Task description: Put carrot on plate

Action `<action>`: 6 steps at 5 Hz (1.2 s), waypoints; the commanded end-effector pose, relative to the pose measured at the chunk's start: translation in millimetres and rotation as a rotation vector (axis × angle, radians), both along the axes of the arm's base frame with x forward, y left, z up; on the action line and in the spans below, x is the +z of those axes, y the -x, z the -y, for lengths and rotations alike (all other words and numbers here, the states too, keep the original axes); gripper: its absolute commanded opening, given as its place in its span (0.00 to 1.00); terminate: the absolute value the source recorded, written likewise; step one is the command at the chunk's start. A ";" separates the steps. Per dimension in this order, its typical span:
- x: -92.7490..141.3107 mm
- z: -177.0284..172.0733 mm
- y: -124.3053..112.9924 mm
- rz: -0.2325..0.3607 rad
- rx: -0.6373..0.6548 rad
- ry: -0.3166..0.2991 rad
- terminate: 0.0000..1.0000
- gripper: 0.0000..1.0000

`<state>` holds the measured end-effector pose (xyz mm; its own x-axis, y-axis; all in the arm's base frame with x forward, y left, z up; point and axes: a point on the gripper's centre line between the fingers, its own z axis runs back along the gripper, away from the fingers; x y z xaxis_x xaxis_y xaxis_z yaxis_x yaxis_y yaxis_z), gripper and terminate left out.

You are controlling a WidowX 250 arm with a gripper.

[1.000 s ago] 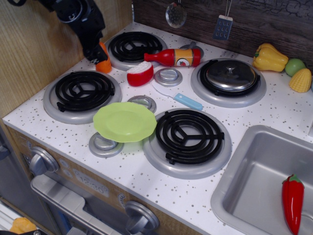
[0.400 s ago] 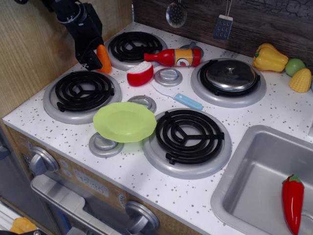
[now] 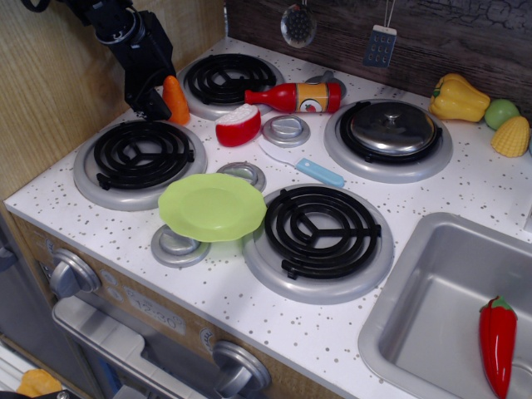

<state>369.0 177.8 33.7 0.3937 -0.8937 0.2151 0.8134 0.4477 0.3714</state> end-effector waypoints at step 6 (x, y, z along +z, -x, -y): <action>104.9 46.7 41.2 -0.075 0.265 -0.132 0.00 0.00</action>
<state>309.2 108.1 133.8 0.7285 -0.6846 0.0227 0.6543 0.7053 0.2730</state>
